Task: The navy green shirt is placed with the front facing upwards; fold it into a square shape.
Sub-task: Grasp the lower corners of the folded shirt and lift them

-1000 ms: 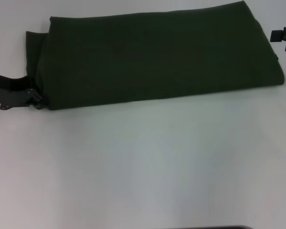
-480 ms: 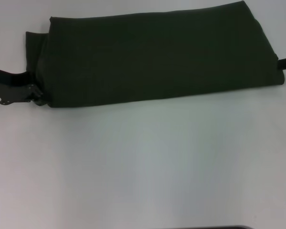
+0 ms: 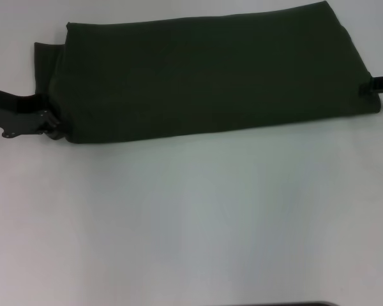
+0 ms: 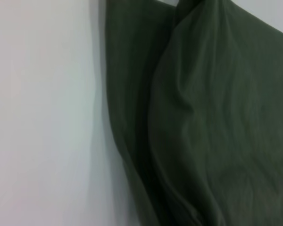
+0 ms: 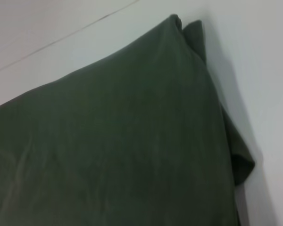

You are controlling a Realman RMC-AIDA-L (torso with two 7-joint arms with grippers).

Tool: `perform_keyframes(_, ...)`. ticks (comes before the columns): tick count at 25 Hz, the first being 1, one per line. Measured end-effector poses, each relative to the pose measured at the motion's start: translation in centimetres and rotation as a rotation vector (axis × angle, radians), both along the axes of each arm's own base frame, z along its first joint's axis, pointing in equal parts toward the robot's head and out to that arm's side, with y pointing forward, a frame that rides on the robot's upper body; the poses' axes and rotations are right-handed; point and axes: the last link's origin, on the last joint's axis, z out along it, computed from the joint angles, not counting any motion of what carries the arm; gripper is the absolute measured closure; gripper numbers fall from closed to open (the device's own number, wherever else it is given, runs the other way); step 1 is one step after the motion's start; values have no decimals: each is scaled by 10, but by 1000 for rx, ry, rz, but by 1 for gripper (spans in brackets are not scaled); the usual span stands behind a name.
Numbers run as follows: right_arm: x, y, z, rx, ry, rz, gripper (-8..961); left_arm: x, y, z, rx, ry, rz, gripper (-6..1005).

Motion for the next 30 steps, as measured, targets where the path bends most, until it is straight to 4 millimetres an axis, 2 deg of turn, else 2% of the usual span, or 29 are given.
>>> perform_keyframes(5, 2, 1, -10, -1, 5, -2, 54, 1, 1, 0, 1, 2, -4, 972)
perform_keyframes(23, -5, 5, -21, -3, 16, 13, 54, 0, 2, 0, 12, 4, -1, 973)
perform_keyframes(30, -3, 8, -12, 9, 5, 1, 113, 0, 2, 0, 13, 4, -2, 973)
